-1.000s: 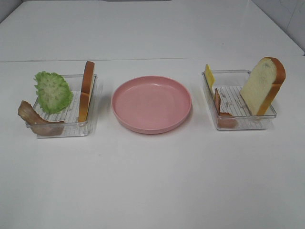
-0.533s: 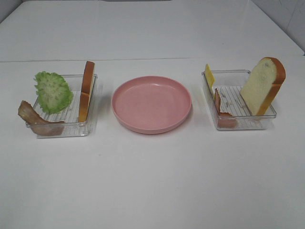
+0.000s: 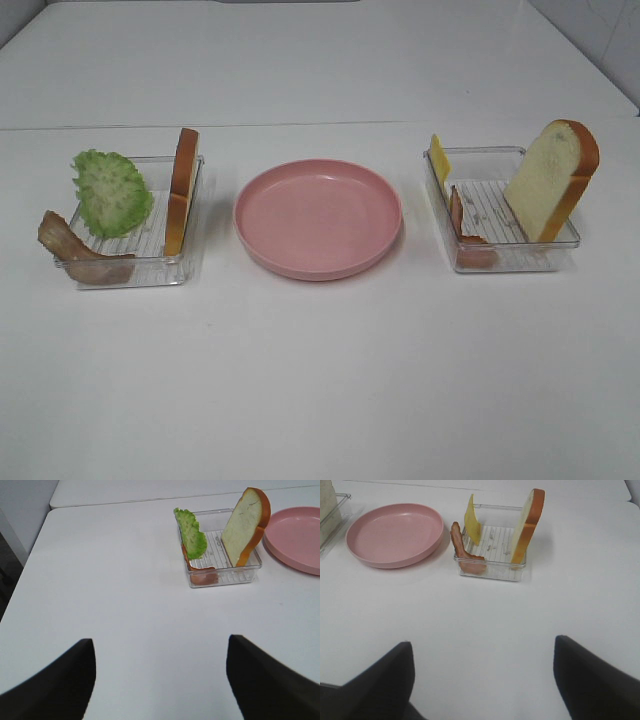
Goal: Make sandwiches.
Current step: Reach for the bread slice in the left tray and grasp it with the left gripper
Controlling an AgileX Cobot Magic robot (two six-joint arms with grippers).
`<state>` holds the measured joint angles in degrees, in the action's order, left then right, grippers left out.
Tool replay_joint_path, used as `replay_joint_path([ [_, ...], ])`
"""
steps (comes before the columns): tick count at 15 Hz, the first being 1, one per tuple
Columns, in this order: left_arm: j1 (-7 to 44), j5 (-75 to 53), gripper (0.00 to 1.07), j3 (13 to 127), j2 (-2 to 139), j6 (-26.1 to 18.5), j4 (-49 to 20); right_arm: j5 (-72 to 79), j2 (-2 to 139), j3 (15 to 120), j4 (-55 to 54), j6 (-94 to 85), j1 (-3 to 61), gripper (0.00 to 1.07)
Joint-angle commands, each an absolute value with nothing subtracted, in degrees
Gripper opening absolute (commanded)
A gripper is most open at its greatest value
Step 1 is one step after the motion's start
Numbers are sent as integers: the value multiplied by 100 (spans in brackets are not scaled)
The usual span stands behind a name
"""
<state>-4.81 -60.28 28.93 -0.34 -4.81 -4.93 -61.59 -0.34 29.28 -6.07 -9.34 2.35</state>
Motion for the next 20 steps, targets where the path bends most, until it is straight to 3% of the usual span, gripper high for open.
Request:
replay_joint_path([
  [1, -493, -5959, 70, 2888, -143, -487, -527, -6102, -109, 2905, -596, -888, 206, 74],
  [20, -493, -5959, 70, 2888, -143, -487, -527, -6102, -109, 2905, -596, -888, 206, 74],
])
